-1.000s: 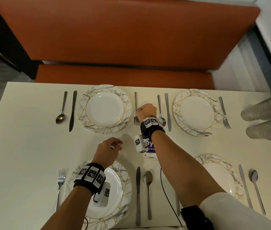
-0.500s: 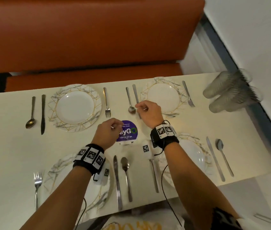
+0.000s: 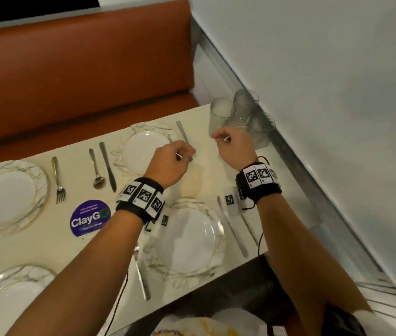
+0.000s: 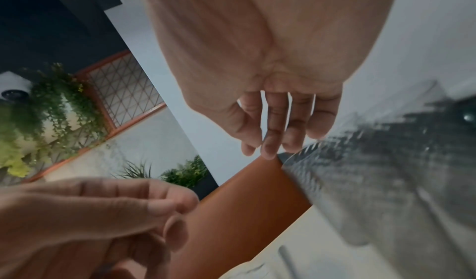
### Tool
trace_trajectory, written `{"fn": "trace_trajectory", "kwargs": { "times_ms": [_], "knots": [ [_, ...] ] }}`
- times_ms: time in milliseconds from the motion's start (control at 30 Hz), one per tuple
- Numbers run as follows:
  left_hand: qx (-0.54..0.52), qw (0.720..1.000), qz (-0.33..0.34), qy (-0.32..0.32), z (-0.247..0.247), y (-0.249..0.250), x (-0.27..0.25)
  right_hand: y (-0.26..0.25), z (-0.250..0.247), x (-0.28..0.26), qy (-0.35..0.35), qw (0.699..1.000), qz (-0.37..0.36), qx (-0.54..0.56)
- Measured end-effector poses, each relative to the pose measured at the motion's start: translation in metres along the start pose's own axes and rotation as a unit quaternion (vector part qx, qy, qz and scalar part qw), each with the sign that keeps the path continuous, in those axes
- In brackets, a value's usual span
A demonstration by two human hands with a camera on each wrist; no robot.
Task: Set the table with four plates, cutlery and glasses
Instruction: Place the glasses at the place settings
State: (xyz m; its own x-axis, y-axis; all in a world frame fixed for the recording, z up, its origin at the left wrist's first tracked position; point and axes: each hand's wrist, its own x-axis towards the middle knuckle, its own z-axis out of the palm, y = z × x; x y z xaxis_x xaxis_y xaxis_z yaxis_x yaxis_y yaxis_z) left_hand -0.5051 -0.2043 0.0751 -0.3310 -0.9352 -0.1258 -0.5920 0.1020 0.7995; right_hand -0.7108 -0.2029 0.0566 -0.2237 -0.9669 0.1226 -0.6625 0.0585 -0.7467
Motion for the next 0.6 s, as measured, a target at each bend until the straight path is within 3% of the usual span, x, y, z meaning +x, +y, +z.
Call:
{"fn": "trace_trajectory", "kwargs": {
  "times_ms": [100,233,433,600],
  "knots": [
    [0.044,0.998,0.032,-0.007,0.035,0.037,0.037,0.027,-0.045,0.027,-0.02,0.996,0.014,-0.08],
    [0.163,0.983,0.074,-0.04,0.072,0.068,0.083,0.049,-0.088,0.056,-0.088,0.965,0.043,-0.245],
    [0.39,0.907,0.128,-0.091,0.105,0.095,0.132,0.076,-0.102,0.082,-0.151,0.934,0.045,-0.32],
    [0.47,0.864,0.128,-0.124,0.122,0.091,0.146,0.086,-0.096,0.087,-0.184,0.923,0.059,-0.333]
  ]
}}
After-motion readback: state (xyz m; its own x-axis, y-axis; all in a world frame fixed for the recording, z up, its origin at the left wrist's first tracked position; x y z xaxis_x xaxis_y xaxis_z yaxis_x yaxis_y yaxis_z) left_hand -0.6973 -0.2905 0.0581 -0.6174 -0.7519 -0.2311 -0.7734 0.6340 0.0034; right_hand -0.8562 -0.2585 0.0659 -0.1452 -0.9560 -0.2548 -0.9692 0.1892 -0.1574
